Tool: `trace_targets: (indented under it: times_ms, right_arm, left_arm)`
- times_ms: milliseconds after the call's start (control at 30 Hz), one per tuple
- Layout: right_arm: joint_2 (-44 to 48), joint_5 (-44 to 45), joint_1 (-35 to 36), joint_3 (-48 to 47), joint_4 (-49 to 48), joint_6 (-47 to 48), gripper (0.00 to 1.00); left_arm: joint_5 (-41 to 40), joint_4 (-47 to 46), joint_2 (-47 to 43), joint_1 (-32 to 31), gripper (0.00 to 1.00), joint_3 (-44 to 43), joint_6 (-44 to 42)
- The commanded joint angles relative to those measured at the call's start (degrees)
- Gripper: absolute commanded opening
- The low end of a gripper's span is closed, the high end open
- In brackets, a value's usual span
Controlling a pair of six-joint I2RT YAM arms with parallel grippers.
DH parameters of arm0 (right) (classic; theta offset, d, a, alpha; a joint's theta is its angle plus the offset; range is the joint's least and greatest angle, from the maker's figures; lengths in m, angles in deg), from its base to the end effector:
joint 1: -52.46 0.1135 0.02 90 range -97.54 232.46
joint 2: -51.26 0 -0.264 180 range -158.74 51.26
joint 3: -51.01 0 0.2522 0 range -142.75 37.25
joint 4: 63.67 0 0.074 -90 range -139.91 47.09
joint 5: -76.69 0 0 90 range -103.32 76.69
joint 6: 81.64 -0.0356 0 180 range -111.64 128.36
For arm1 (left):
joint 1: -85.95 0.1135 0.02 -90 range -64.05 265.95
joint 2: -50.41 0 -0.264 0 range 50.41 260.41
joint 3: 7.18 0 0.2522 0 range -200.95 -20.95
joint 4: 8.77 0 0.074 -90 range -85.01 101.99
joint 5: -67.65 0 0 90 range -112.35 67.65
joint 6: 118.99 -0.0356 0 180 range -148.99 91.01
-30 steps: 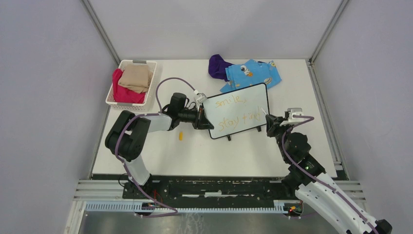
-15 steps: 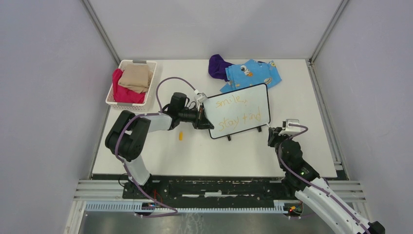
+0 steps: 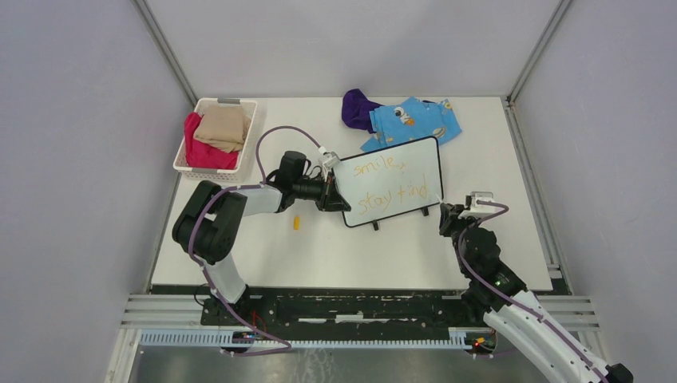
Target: Write a sentence on the whiteboard
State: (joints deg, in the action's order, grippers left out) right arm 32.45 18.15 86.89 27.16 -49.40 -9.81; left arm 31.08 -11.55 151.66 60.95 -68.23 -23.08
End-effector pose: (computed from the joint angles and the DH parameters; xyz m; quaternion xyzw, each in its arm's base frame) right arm 0.1131 0.0550 0.2040 0.0702 0.7507 0.0912 0.6506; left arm 0.2958 -0.1695 0.1518 0.3292 0.7568 -0.4939 0.2739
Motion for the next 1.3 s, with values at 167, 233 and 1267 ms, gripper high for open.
trace_targets:
  times_ms: [167, 233, 1267]
  right_arm:
    - [-3.72, -3.87, -0.03, -4.37, -2.94, -1.60, 0.00]
    - [-4.43, -4.33, -0.03, -4.62, -3.99, -2.33, 0.00]
    - [-5.58, -8.78, -5.97, -3.13, -0.63, -9.88, 0.00]
  left_arm:
    - [-8.47, 8.01, 3.24, -1.25, 0.02, 0.96, -4.68]
    - [-8.60, 8.01, 3.13, -1.25, 0.02, 0.89, -4.68]
    - [-9.72, 8.01, 2.89, -1.20, 0.02, 0.88, -4.59]
